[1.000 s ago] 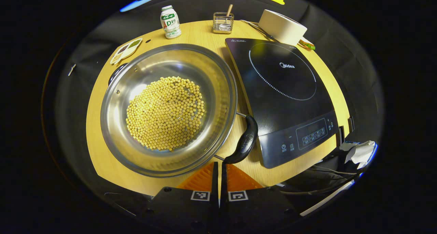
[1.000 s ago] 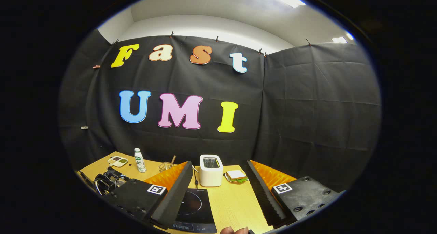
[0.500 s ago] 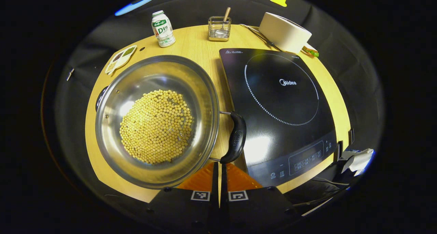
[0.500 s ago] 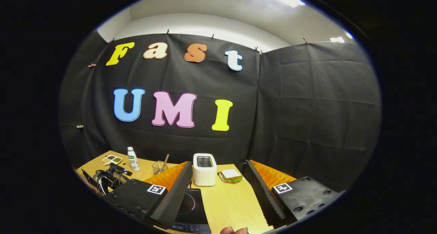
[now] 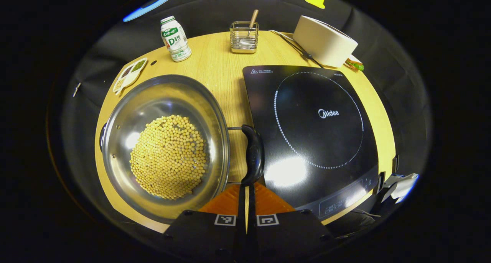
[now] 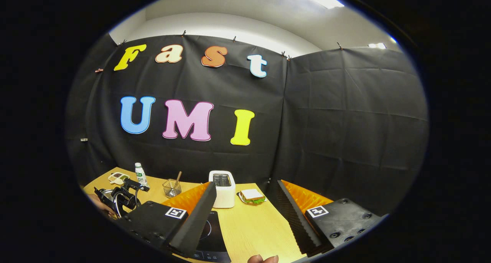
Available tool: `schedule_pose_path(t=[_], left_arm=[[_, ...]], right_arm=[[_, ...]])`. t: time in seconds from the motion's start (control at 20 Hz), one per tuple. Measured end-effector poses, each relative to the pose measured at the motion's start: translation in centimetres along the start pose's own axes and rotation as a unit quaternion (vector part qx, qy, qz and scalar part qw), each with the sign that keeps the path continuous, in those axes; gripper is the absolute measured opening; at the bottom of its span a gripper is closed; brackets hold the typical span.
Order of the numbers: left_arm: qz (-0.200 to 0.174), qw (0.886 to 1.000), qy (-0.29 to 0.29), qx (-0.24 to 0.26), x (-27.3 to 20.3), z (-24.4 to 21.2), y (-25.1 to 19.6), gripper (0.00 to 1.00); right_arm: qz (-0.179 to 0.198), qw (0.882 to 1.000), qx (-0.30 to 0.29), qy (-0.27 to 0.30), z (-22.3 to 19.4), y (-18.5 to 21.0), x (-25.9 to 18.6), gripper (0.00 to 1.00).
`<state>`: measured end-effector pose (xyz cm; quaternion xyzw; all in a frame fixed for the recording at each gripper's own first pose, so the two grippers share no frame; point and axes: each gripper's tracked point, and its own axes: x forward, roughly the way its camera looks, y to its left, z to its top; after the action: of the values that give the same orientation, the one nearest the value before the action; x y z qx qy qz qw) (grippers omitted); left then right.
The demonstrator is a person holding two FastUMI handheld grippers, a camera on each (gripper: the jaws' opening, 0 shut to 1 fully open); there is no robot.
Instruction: First push the handle of the pot to place it horizontally, then grasp the pot with both hands and set it on the induction cooktop.
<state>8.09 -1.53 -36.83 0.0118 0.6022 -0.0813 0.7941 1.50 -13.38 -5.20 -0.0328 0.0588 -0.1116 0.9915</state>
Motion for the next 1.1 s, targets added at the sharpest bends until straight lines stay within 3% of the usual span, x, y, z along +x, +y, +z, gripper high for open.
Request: schedule_pose_path(t=[0.5, 0.75, 1.0, 1.1], left_arm=[[0.0, 1.0, -0.011, -0.022, 0.8, 3.4, 0.7, 0.05], [-0.01, 0.998, -0.061, -0.002, -1.8, 3.6, 0.4, 0.06], [-0.018, 0.991, -0.13, 0.024, -6.3, 4.1, 1.4, 0.07], [-0.022, 0.985, -0.169, 0.022, -8.3, 4.8, 2.1, 0.27]], right_arm=[[-0.01, 1.0, -0.009, 0.016, -0.9, 0.0, 1.0, 0.98], [0.0, 1.0, -0.009, 0.021, -1.2, 1.5, 1.4, 0.98], [0.04, 0.999, -0.005, 0.031, -1.9, 5.7, 1.3, 0.98], [0.058, 0.998, -0.002, 0.033, -1.9, 7.4, 1.1, 0.98]])
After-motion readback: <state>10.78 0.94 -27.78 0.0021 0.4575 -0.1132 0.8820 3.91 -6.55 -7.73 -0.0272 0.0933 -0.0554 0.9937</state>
